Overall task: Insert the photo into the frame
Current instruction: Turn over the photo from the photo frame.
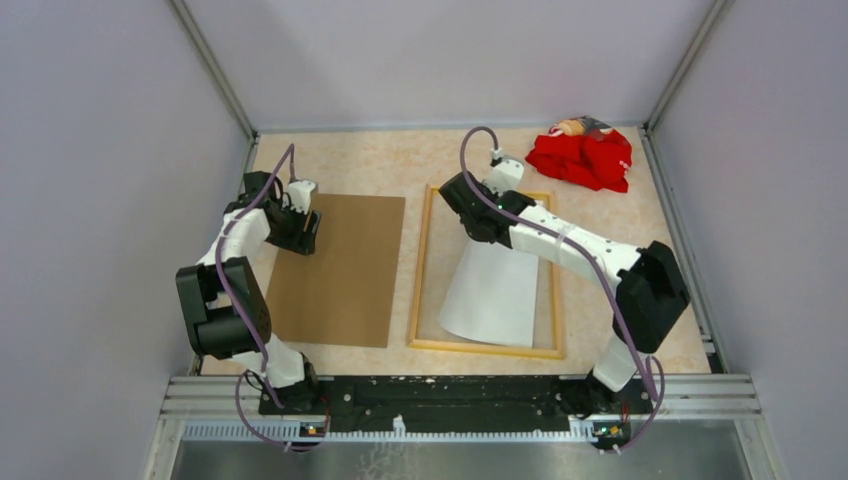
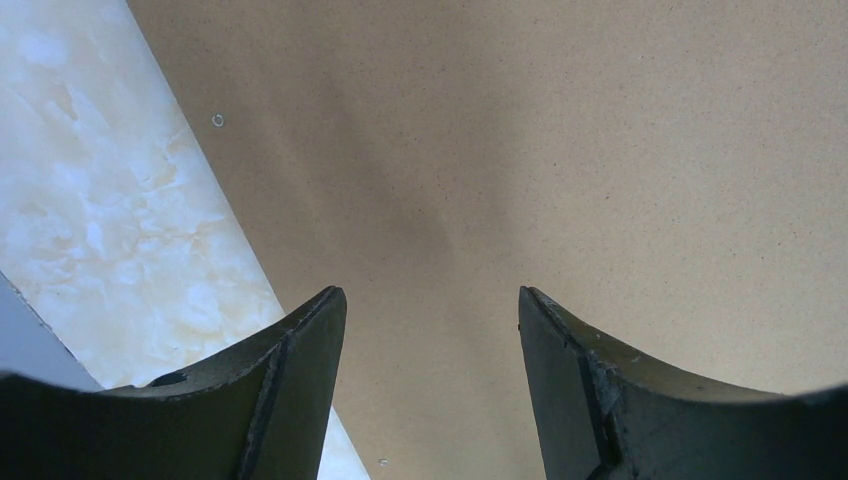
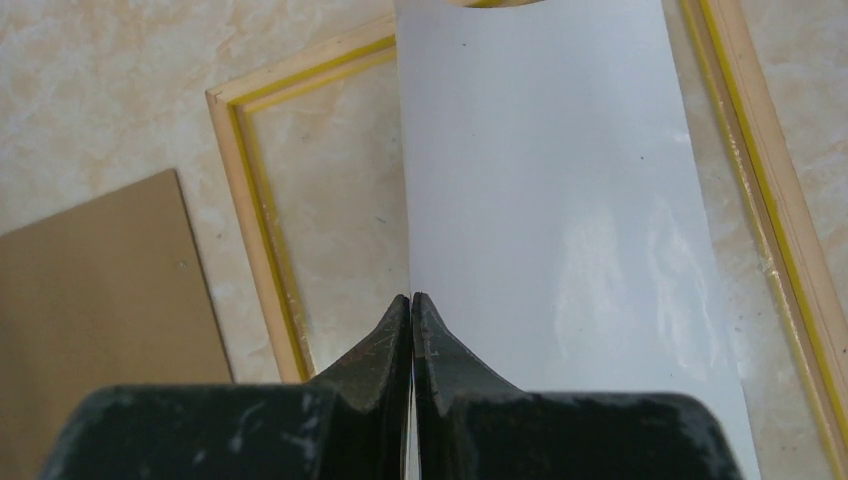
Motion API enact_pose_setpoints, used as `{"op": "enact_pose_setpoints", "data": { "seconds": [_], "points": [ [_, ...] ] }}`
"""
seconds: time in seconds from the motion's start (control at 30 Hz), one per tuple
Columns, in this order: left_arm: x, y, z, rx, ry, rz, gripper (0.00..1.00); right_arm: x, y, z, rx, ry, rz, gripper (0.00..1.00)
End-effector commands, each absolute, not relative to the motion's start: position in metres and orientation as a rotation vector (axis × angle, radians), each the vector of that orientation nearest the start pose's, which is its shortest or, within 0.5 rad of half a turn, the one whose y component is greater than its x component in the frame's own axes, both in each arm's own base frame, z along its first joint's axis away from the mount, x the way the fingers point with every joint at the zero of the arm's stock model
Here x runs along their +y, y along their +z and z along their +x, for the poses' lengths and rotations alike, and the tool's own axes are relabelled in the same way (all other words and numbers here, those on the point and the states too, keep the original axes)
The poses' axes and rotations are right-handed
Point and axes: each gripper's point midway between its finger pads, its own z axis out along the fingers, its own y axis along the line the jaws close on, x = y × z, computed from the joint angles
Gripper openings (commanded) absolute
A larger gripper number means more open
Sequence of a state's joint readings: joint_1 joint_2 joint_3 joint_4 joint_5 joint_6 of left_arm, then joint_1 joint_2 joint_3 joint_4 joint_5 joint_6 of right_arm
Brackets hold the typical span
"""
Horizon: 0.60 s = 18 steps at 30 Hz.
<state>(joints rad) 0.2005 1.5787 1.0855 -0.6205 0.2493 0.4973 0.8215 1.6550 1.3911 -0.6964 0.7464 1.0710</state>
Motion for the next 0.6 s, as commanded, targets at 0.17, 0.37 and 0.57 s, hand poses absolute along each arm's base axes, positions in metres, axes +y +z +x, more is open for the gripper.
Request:
{"op": "enact_pose_setpoints", "data": {
  "seconds": [0.17, 0.37, 0.57],
  "points": [
    [0.045, 0.088, 0.349, 2.536, -0.081, 0.463, 0.7, 0.254, 0.192, 0.375, 2.158, 0.021, 0.269, 0.0],
    [0.045, 0.088, 0.349, 2.537, -0.08, 0.46, 0.7, 0.26, 0.196, 0.381, 2.172, 0.059, 0.151, 0.0],
    [0.045, 0.087, 0.349, 2.539, -0.08, 0.461, 0.69, 0.281, 0.181, 0.374, 2.22, 0.155, -0.025, 0.0]
  ]
}}
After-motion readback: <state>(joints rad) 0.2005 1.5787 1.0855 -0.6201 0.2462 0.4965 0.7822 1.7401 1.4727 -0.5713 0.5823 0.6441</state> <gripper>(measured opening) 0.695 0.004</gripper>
